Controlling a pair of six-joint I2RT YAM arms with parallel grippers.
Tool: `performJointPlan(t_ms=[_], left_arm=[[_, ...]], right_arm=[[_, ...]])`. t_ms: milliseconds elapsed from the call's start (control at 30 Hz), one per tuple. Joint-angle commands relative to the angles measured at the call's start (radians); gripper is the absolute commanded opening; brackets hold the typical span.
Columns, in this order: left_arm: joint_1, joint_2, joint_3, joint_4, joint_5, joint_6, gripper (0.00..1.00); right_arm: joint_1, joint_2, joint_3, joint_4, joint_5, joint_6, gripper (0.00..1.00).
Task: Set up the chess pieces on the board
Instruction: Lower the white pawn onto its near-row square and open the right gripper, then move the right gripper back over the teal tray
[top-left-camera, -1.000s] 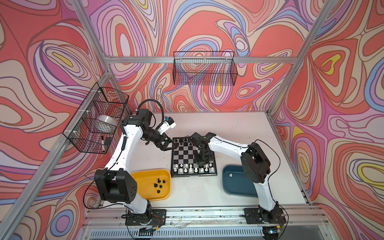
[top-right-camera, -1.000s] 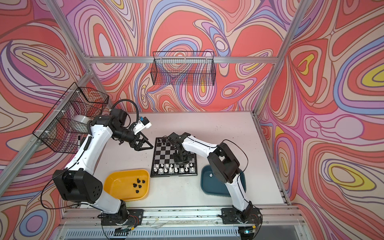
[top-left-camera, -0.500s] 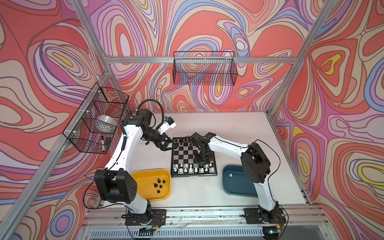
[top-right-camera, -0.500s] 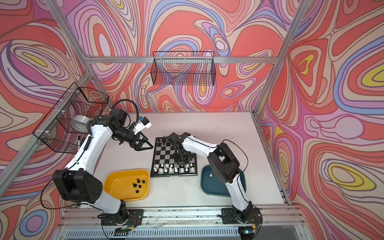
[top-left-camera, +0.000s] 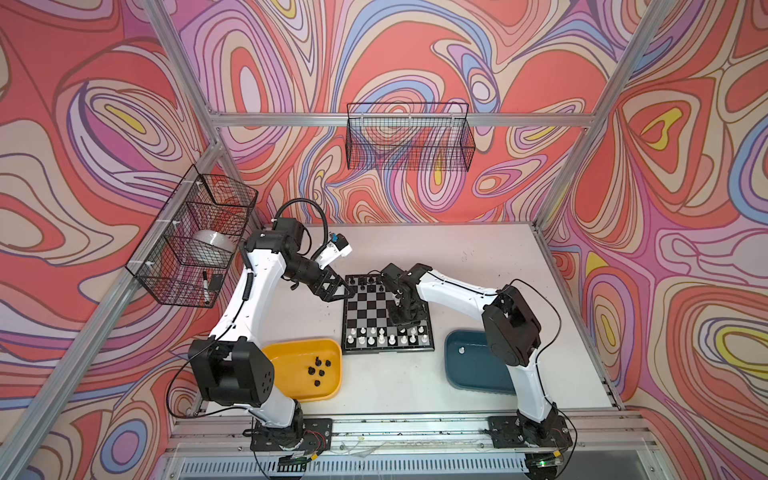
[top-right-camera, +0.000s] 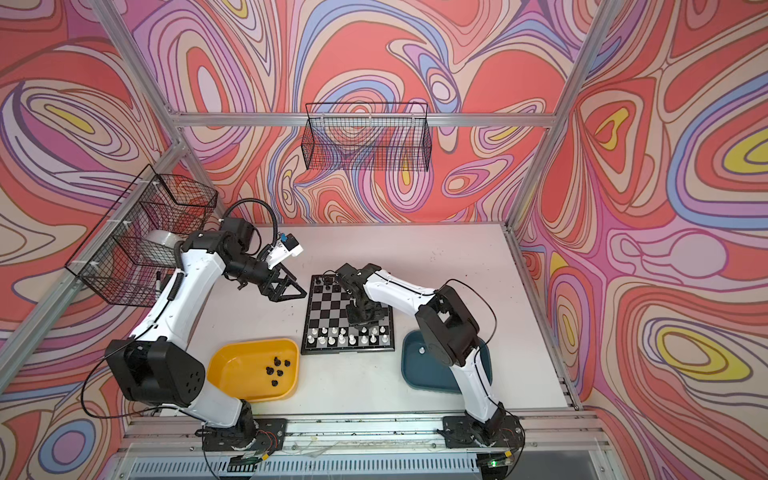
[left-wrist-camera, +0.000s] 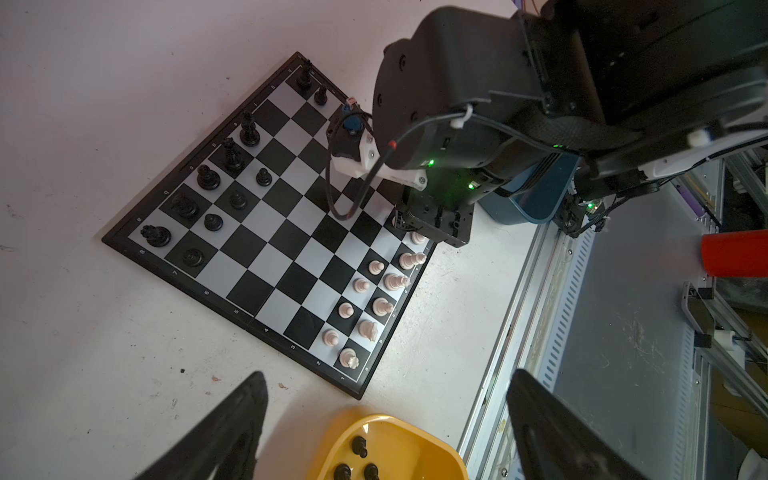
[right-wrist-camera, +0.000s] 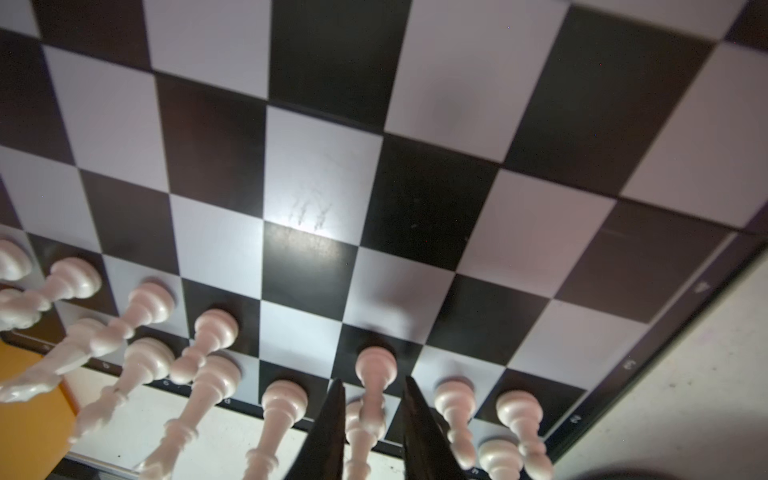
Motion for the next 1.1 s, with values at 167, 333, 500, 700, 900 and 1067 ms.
performJointPlan(t_ms=[167, 333, 500, 700, 900, 1067], left_arm=[[0.005, -0.003, 0.010, -0.017, 0.014, 0.017, 0.91], [0.005, -0.005, 0.014, -0.022, 0.007, 0.021, 0.91], [0.006, -0.005, 0.023, -0.029, -0.002, 0.025, 0.91], [0.005, 0.013, 0.058, -0.044, 0.007, 0.033, 0.91], [-0.005, 0.052, 0.138, -0.062, 0.024, 0.022, 0.91], [-0.061, 0.065, 0.177, -0.061, -0.014, 0.006, 0.91]], right_arm=[[0.006, 0.007, 0.038, -0.030, 0.035, -0.015, 0.27], [0.006, 0.003, 0.055, -0.045, 0.043, -0.016, 0.27], [0.006, -0.017, 0.069, -0.058, 0.062, -0.017, 0.27], [0.004, -0.052, 0.106, -0.086, 0.110, -0.012, 0.27], [-0.015, -0.152, 0.052, -0.053, 0.155, 0.009, 0.26], [-0.062, -0.282, -0.084, -0.017, 0.191, 0.025, 0.25]])
